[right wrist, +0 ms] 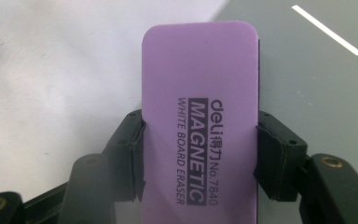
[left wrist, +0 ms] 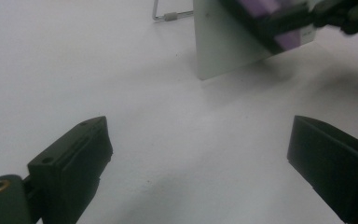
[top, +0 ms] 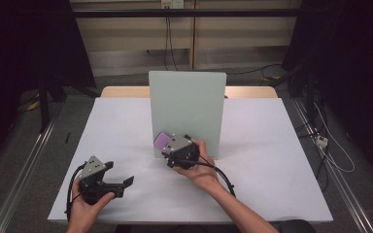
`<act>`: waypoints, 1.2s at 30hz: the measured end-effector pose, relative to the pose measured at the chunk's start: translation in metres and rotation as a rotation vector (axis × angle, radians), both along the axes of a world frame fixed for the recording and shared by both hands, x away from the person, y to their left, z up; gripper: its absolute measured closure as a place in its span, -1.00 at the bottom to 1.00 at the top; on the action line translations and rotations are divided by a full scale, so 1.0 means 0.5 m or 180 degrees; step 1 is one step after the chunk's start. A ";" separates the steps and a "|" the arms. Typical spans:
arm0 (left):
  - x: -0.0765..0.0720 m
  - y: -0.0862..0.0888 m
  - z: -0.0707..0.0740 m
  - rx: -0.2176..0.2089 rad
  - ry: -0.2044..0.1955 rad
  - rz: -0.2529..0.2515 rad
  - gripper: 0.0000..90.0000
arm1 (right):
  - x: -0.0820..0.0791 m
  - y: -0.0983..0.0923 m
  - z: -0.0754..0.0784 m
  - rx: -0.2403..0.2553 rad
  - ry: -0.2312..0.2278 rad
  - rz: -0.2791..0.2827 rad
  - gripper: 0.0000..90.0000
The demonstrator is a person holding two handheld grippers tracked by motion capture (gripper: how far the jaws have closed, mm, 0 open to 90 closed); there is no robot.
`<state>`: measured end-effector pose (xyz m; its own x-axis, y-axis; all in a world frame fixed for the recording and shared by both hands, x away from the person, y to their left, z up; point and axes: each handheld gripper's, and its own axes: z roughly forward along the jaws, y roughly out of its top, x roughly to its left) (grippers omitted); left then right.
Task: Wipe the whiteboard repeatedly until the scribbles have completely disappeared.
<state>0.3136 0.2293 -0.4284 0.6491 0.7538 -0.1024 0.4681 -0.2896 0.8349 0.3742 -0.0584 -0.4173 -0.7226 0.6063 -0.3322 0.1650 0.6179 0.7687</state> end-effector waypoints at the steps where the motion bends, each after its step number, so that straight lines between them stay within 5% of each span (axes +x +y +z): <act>1: 0.000 -0.001 -0.001 0.0000 -0.0007 0.0010 -0.87 | 0.000 -0.012 0.008 0.0019 -0.0038 -0.0038 -0.08; 7: 0.000 -0.002 -0.001 -0.0011 -0.0006 0.0001 -0.87 | -0.009 -0.093 0.034 0.0104 -0.0150 -0.0259 -0.08; 14: 0.001 -0.006 -0.003 0.0014 0.0004 -0.0016 -0.87 | -0.029 -0.137 0.007 0.0099 -0.0153 -0.0330 -0.08; 25: 0.002 -0.008 -0.004 0.0023 0.0008 -0.0026 -0.87 | -0.025 -0.078 -0.018 0.0018 -0.0101 -0.0187 -0.08; 36: 0.000 -0.005 -0.002 0.0007 -0.0002 -0.0008 -0.87 | 0.001 0.058 -0.032 -0.0047 -0.0015 0.0165 -0.08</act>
<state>0.3135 0.2268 -0.4296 0.6511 0.7523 -0.1006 0.4669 -0.2926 0.8345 0.3745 -0.0295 -0.4333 -0.7513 0.5630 -0.3443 0.1289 0.6369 0.7601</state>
